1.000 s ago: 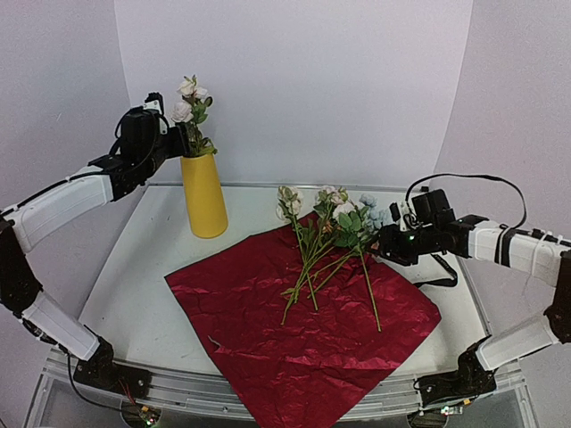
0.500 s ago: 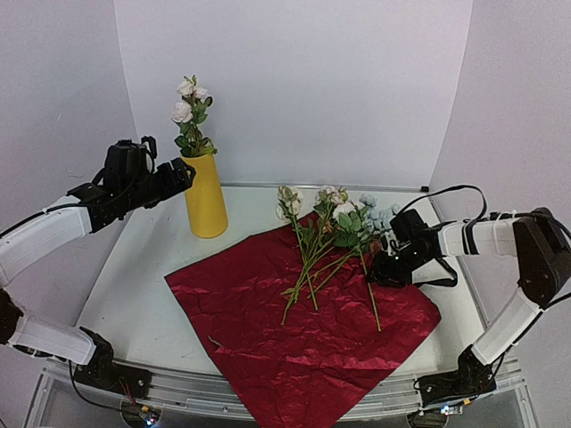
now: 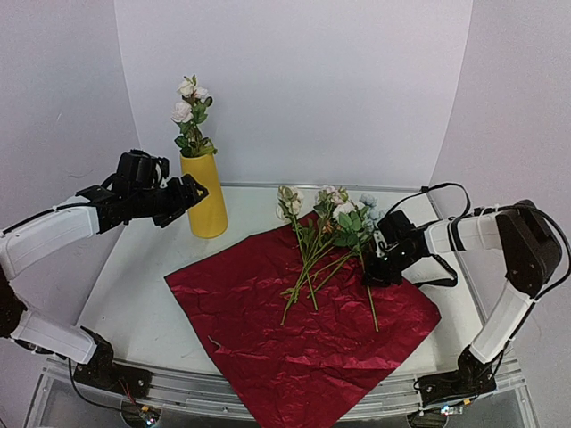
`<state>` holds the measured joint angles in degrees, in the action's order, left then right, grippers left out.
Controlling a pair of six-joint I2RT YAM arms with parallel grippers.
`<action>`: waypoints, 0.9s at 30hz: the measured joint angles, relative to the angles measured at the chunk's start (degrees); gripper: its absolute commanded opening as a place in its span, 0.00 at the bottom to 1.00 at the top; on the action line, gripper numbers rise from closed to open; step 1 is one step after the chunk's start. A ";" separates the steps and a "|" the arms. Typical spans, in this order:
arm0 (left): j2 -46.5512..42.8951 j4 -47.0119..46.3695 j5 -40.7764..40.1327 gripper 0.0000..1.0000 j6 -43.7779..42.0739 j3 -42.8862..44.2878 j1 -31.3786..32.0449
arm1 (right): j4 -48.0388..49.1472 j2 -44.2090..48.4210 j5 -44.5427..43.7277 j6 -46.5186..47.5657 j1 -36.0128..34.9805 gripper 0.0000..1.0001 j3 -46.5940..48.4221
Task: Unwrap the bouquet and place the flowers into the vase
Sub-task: Pick up the fake flower from the wrapping paper.
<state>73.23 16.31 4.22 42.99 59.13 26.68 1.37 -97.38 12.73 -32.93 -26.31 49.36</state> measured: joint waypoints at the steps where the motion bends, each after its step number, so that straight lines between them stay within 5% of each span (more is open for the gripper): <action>1: 0.10 0.24 0.41 0.88 0.34 0.00 0.00 | 0.06 0.12 0.03 0.00 -0.06 0.06 0.06; 18: 1.50 0.27 9.87 0.87 5.21 0.01 1.48 | -1.35 14.82 -1.13 0.33 -0.03 0.00 1.35; 27: 8.57 -2.68 10.72 0.90 7.50 5.64 14.17 | 5.48 21.38 10.60 1.82 -0.47 0.01 2.86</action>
<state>81.80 13.63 14.94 50.49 64.77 40.85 6.85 -75.99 23.32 -31.11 -26.78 52.22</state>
